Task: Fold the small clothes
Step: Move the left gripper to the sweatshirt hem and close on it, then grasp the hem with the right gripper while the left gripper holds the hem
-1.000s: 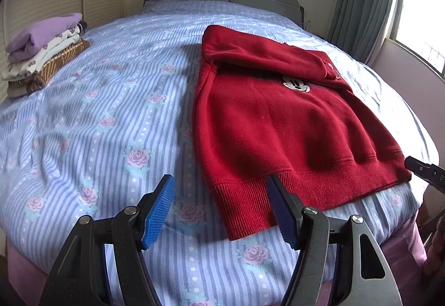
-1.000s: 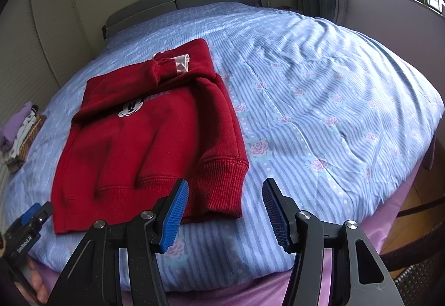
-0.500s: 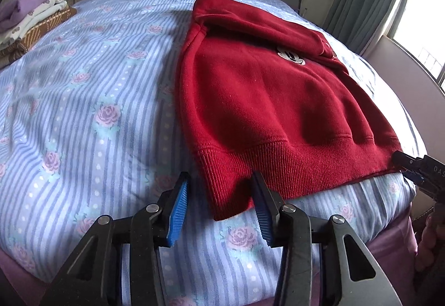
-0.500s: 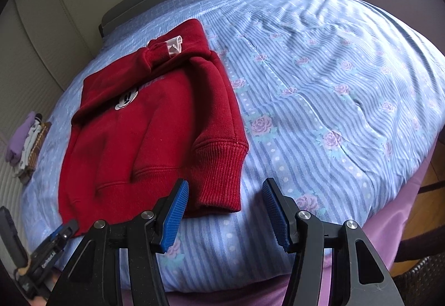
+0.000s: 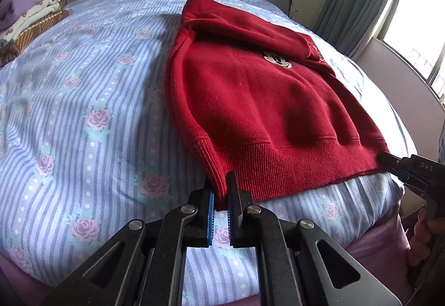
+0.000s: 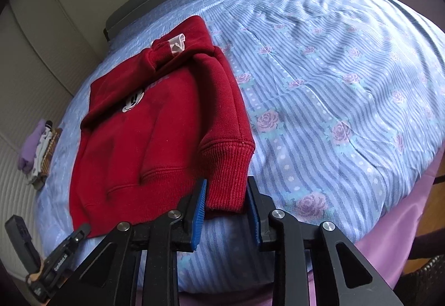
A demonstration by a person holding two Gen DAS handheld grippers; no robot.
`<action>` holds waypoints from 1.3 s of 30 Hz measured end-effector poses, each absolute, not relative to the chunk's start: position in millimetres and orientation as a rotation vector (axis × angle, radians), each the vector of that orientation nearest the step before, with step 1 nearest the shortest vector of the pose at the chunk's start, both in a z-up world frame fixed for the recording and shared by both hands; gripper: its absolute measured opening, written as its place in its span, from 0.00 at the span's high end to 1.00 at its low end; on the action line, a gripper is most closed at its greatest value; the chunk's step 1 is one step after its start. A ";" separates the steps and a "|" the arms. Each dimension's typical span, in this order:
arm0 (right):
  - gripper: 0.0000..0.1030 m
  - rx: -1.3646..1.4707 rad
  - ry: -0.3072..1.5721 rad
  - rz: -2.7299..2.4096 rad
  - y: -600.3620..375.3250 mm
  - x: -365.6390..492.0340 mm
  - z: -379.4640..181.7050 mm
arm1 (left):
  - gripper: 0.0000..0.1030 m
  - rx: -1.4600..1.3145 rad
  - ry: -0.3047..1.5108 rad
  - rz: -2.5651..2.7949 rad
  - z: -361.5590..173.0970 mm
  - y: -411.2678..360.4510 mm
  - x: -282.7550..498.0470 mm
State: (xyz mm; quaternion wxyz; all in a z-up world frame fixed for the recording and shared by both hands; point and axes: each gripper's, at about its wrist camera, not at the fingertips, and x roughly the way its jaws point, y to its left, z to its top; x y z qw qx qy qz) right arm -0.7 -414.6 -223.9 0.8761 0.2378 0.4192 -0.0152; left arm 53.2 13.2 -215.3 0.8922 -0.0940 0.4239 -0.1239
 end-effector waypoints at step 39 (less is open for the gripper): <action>0.83 0.572 0.552 0.055 -424.1 273.6 -122.6 | 0.92 -0.383 0.575 -0.167 -103.9 31.6 336.0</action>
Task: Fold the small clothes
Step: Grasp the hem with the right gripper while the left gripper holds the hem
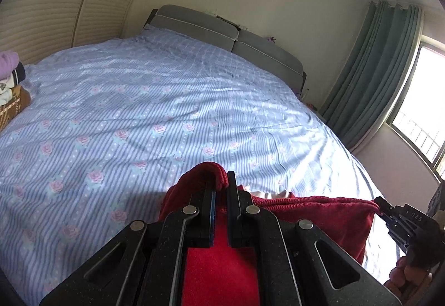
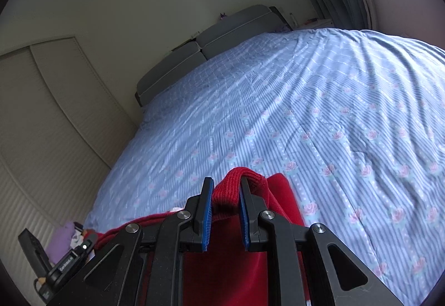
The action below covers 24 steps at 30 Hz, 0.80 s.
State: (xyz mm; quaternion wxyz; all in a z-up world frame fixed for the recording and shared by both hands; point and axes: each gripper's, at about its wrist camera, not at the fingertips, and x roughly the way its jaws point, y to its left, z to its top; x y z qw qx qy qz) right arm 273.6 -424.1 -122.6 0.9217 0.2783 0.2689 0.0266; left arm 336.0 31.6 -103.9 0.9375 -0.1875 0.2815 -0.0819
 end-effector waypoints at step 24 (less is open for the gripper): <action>0.38 0.352 0.586 -0.008 -414.1 310.1 -140.5 | 0.64 -0.178 0.639 -0.159 -124.4 28.1 357.5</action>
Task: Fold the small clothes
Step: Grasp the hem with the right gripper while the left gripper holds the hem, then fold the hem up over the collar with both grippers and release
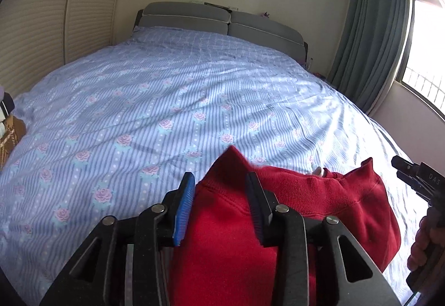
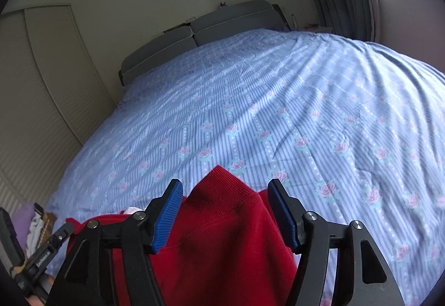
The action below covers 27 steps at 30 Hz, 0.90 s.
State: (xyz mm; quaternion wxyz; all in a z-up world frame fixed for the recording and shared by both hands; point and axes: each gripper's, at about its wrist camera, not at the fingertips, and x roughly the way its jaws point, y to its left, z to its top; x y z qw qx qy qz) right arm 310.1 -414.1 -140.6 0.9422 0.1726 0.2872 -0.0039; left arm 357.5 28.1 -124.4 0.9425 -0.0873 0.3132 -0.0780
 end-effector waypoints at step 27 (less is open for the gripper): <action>0.87 0.189 0.665 0.007 -411.8 336.2 -163.7 | 0.75 -0.115 0.702 -0.220 -137.6 16.6 387.6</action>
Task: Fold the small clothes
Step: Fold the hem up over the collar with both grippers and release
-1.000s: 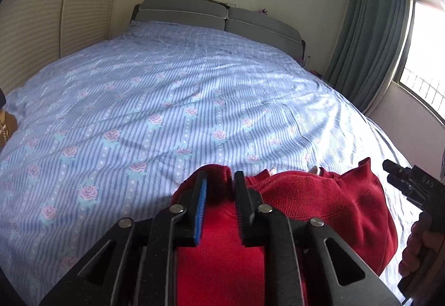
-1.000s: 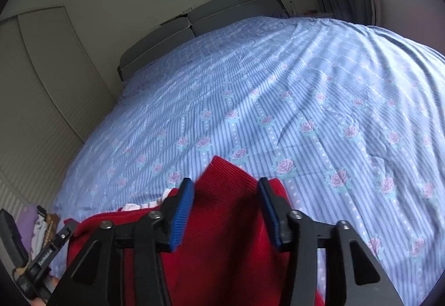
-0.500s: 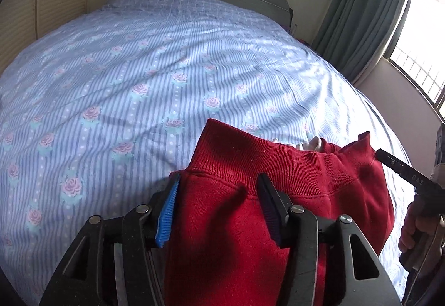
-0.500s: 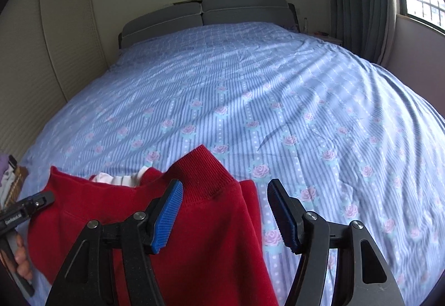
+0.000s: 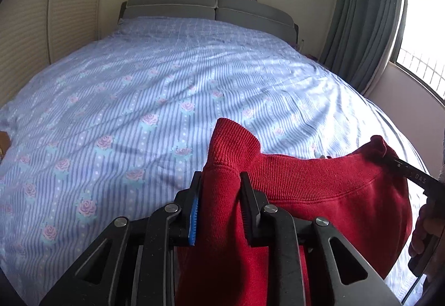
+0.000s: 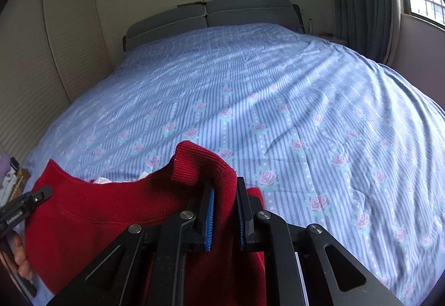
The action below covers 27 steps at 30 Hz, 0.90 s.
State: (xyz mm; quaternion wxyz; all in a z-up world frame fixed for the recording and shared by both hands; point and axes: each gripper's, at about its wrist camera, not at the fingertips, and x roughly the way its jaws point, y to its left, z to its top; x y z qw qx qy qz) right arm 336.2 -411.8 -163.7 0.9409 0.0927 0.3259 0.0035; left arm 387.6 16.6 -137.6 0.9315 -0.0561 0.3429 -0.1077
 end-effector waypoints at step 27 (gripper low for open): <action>0.54 0.021 0.657 0.167 -326.3 287.5 -174.8 | 0.44 -0.006 0.720 -0.375 -148.9 -67.3 335.8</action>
